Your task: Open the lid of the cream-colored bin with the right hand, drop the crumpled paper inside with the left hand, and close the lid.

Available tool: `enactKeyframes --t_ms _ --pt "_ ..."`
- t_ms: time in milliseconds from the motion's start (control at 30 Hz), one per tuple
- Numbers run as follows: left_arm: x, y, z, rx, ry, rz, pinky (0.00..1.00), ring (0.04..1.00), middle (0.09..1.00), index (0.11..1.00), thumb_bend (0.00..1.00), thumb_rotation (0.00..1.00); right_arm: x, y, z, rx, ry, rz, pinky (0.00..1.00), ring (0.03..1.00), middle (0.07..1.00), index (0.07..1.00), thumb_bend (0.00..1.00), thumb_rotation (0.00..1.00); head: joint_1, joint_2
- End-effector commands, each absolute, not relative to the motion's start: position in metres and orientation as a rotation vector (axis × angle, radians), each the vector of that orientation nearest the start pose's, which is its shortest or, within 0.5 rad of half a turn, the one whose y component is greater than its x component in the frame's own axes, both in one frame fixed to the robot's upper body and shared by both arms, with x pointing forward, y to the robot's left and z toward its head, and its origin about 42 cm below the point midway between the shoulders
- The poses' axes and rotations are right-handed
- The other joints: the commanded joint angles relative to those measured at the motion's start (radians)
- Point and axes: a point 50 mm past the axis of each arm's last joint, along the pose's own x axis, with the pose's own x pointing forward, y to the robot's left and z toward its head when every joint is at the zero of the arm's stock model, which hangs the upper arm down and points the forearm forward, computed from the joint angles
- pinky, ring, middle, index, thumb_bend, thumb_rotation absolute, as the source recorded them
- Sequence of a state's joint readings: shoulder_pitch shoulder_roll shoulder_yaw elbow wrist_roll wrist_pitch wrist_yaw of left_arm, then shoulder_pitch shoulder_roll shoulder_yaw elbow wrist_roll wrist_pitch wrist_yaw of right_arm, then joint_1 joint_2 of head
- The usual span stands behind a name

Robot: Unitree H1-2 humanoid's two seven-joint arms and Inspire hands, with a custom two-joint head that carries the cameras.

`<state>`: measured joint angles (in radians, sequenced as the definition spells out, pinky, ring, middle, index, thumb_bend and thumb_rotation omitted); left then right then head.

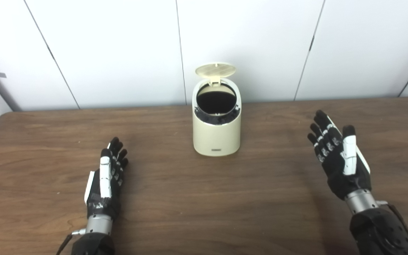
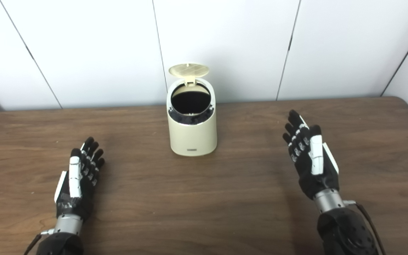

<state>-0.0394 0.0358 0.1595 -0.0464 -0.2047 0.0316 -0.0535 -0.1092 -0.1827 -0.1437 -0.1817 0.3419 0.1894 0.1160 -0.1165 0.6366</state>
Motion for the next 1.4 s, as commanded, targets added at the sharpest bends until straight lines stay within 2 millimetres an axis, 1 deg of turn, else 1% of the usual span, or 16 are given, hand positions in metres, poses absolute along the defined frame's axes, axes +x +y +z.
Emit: enactKeyframes --t_ms 0,167,333,467,567,633,700,867,933,1133,1233,1300,1367 --pt "0.297 0.260 0.124 -0.152 -0.114 0.077 0.99 0.978 0.993 0.993 0.54 0.99 0.321 -0.280 0.203 0.111 -0.223 0.103 1.00 1.000 0.998 0.942 0.67 0.97 -0.003 0.001" --pt "0.293 0.259 0.120 -0.133 -0.095 0.087 0.99 0.979 0.991 0.990 0.51 1.00 0.332 -0.273 0.220 -0.009 -0.260 0.138 1.00 1.000 1.000 0.944 0.70 0.99 0.002 -0.005" --pt "0.290 0.259 0.117 -0.090 -0.092 0.084 0.97 0.962 0.975 0.990 0.53 1.00 0.343 -0.268 0.235 -0.159 -0.290 0.160 0.99 1.000 0.987 0.942 0.67 1.00 0.015 -0.013" --pt "0.287 0.262 0.114 -0.055 -0.087 0.086 0.96 0.958 0.971 0.985 0.55 1.00 0.356 -0.262 0.246 -0.217 -0.310 0.148 0.98 0.987 0.974 0.924 0.70 0.98 0.021 -0.026" --pt "0.286 0.264 0.112 -0.034 -0.088 0.082 0.97 0.962 0.974 0.985 0.57 1.00 0.364 -0.254 0.256 -0.278 -0.357 0.148 0.98 0.973 0.957 0.905 0.67 0.98 0.017 -0.033" --pt "0.286 0.265 0.110 -0.023 -0.092 0.081 0.97 0.964 0.972 0.984 0.56 1.00 0.369 -0.246 0.264 -0.336 -0.393 0.149 0.96 0.962 0.946 0.894 0.62 1.00 0.014 -0.040" --pt "0.286 0.266 0.108 -0.021 -0.091 0.081 0.97 0.960 0.970 0.978 0.57 1.00 0.372 -0.238 0.272 -0.379 -0.414 0.150 0.93 0.958 0.942 0.894 0.60 1.00 0.013 -0.045" --pt "0.285 0.267 0.105 -0.019 -0.093 0.075 0.98 0.961 0.973 0.979 0.56 1.00 0.382 -0.222 0.287 -0.441 -0.448 0.154 0.91 0.948 0.933 0.890 0.59 1.00 0.013 -0.060" --pt "0.284 0.267 0.103 -0.018 -0.093 0.075 0.98 0.958 0.970 0.979 0.56 1.00 0.386 -0.217 0.292 -0.476 -0.467 0.158 0.91 0.946 0.932 0.893 0.59 1.00 0.015 -0.081" --pt "0.283 0.267 0.098 -0.018 -0.092 0.073 0.99 0.973 0.975 0.990 0.56 1.00 0.400 -0.206 0.301 -0.529 -0.510 0.171 0.86 0.929 0.936 0.903 0.60 1.00 0.024 -0.099" --pt "0.284 0.267 0.096 -0.018 -0.097 0.070 1.00 0.977 0.978 0.991 0.55 1.00 0.407 -0.200 0.305 -0.561 -0.538 0.176 0.85 0.915 0.930 0.907 0.57 1.00 0.025 -0.103" --pt "0.284 0.267 0.094 -0.012 -0.100 0.065 0.99 0.979 0.982 0.996 0.55 1.00 0.411 -0.196 0.307 -0.593 -0.555 0.174 0.84 0.907 0.925 0.906 0.54 1.00 0.027 -0.120" --pt "0.283 0.266 0.093 -0.013 -0.100 0.063 0.99 0.982 0.985 0.999 0.54 1.00 0.414 -0.193 0.310 -0.617 -0.561 0.169 0.86 0.915 0.927 0.907 0.54 1.00 0.027 -0.126"
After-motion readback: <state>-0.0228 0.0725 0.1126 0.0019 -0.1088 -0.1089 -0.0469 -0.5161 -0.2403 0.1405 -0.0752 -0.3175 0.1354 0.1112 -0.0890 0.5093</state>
